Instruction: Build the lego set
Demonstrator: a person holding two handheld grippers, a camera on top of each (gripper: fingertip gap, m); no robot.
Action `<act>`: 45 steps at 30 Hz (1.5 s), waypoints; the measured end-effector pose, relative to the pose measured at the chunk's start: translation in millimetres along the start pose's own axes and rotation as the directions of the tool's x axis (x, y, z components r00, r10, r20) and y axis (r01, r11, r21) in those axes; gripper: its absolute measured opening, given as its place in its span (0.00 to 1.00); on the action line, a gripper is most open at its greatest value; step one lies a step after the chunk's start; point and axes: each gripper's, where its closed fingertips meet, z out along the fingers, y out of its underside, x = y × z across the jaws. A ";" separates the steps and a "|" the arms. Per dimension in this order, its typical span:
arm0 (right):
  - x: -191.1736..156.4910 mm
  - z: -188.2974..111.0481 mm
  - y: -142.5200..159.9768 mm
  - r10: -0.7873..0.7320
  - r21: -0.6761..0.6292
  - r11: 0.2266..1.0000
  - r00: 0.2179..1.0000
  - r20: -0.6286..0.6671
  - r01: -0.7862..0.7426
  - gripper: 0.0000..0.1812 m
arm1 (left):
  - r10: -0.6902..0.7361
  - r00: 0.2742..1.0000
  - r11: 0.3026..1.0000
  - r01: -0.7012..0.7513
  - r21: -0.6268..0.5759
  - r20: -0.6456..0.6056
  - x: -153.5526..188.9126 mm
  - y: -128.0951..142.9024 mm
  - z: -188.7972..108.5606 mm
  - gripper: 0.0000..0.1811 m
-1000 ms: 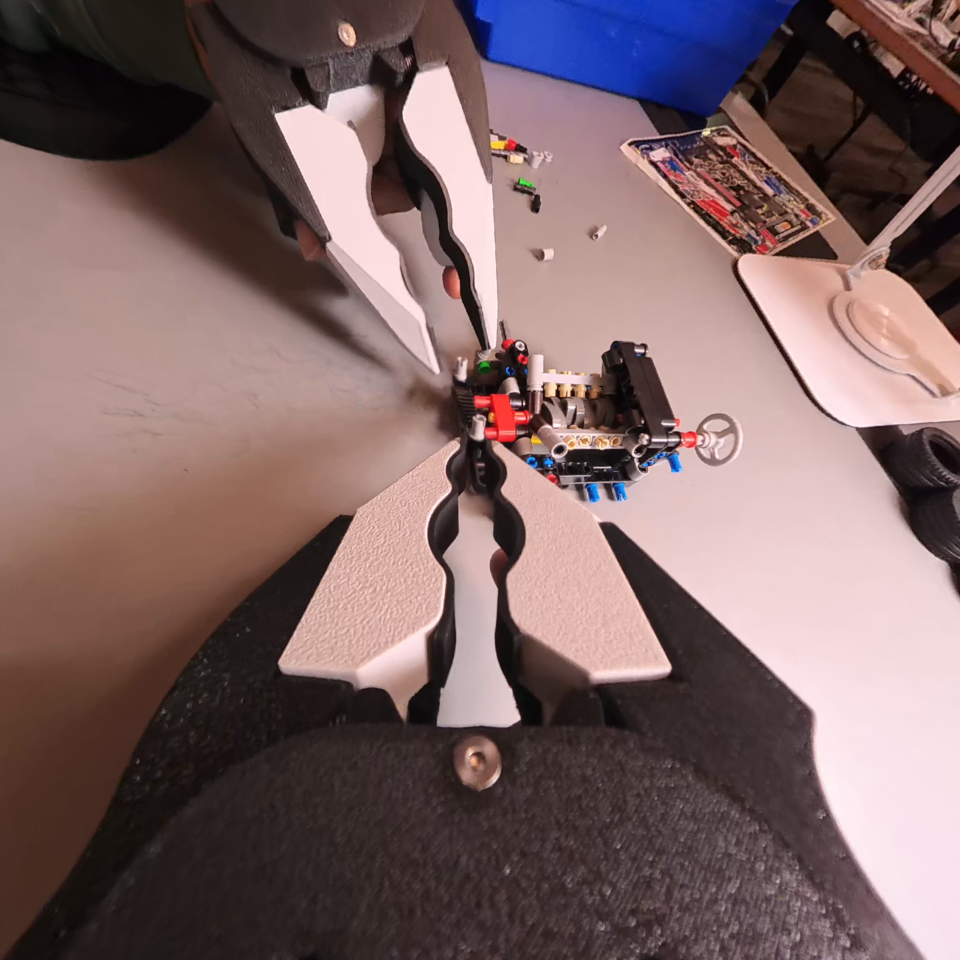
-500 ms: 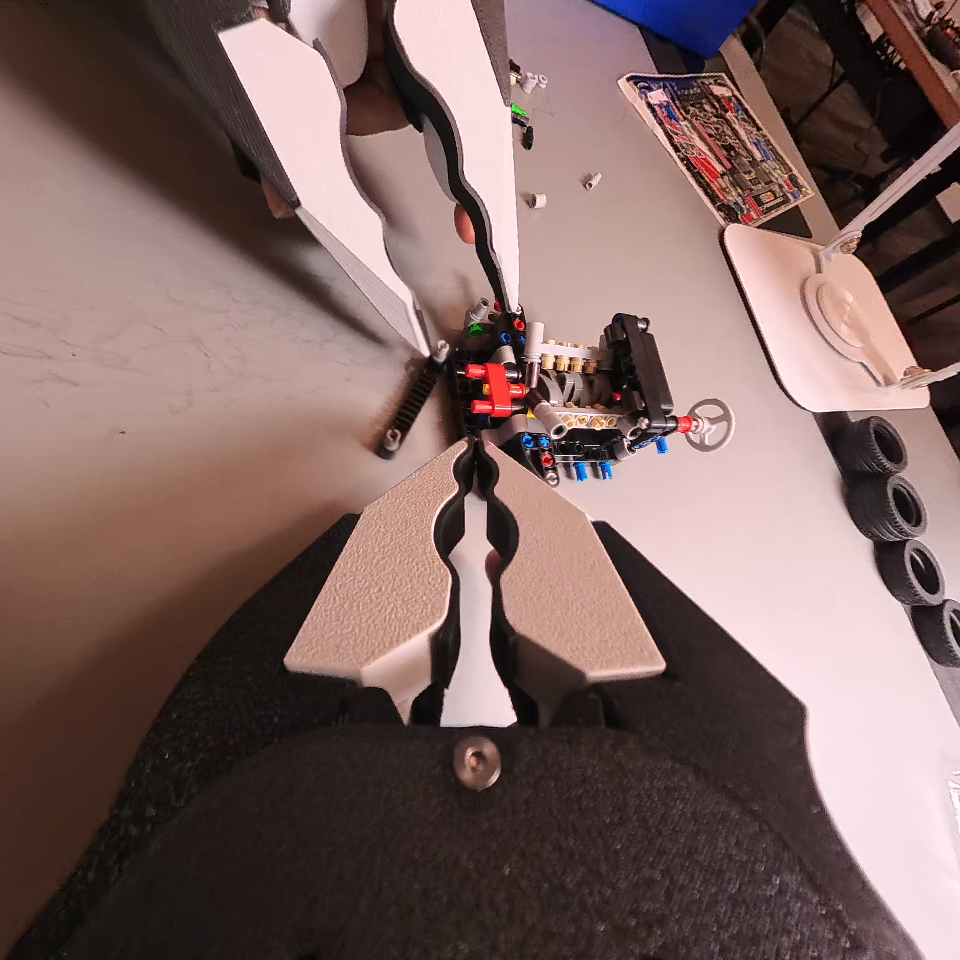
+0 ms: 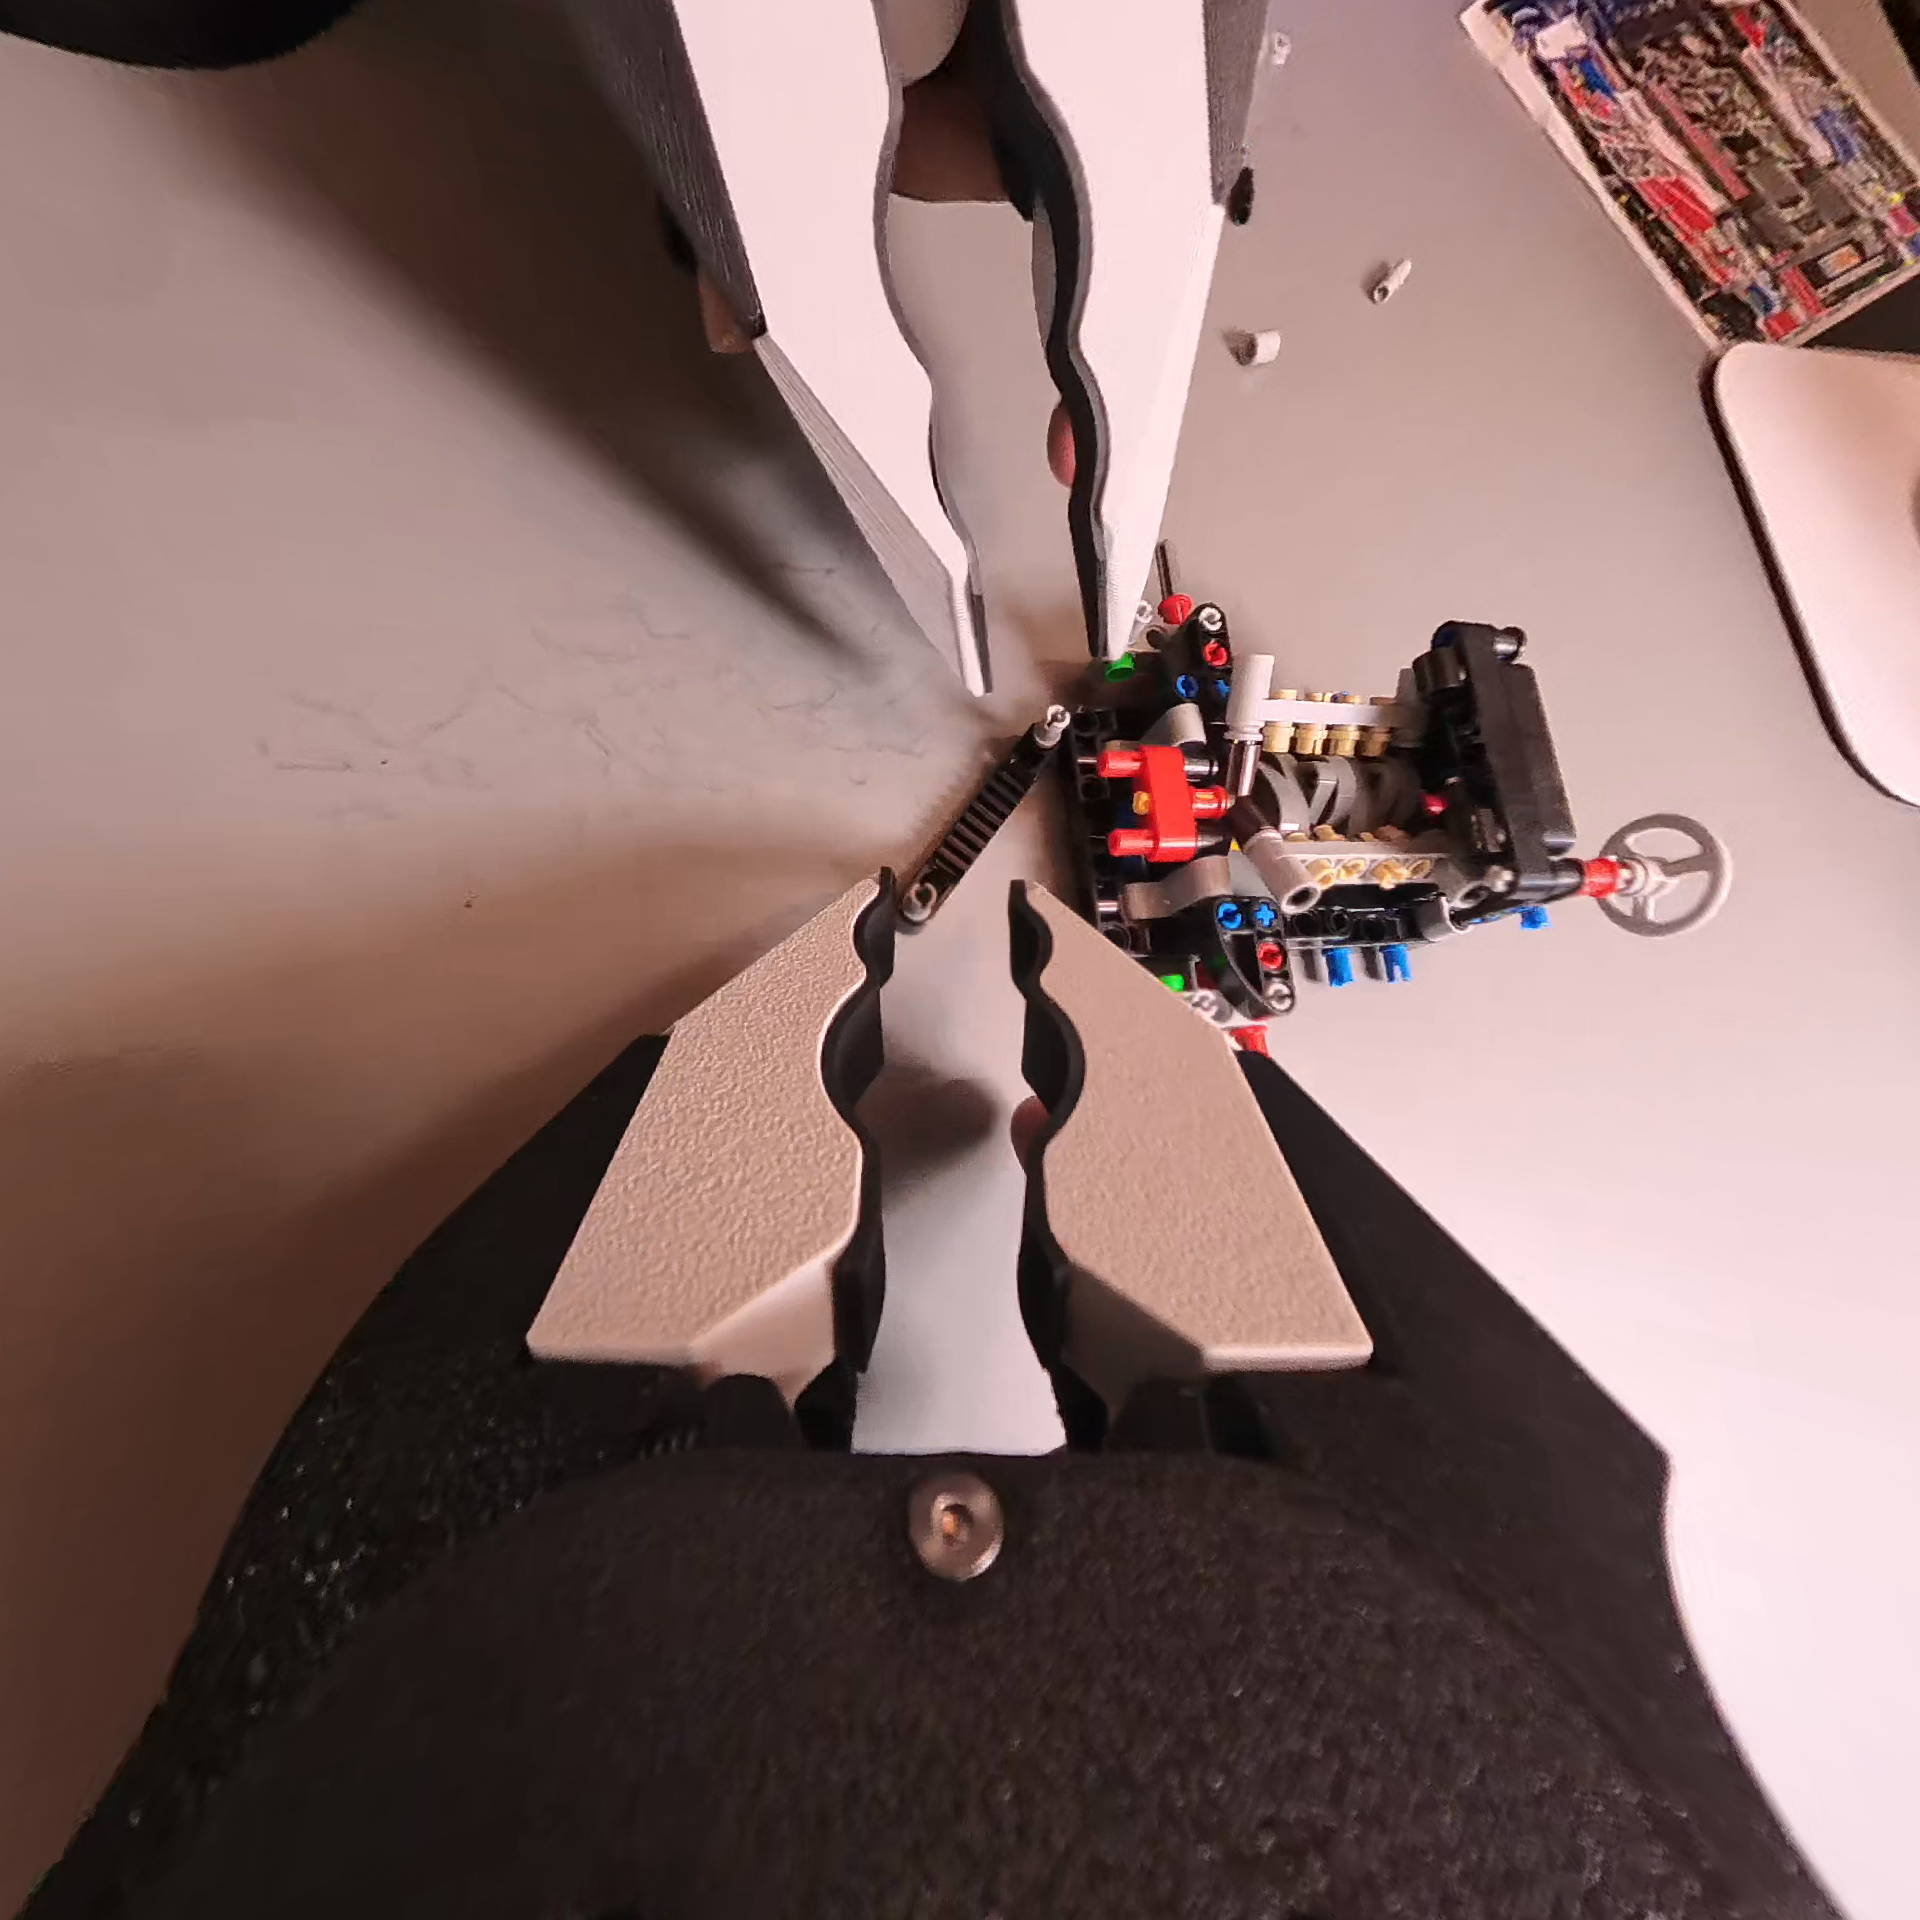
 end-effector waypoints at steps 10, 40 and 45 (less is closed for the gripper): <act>3.9 2.8 5.3 0.003 -0.011 1.000 1.000 -0.012 -0.003 0.04 | -0.021 0.997 1.000 0.021 -0.007 -0.076 4.4 3.3 4.6 0.04; 31.2 -3.2 -0.1 -0.007 0.018 1.000 0.987 -0.162 0.010 0.02 | -0.052 0.998 0.998 0.053 -0.025 0.016 -10.7 -0.3 8.3 0.02; 33.9 -2.1 0.6 -0.019 0.011 1.000 0.983 -0.185 0.021 0.03 | -0.054 0.998 0.998 0.055 -0.024 0.034 -12.0 0.1 10.1 0.03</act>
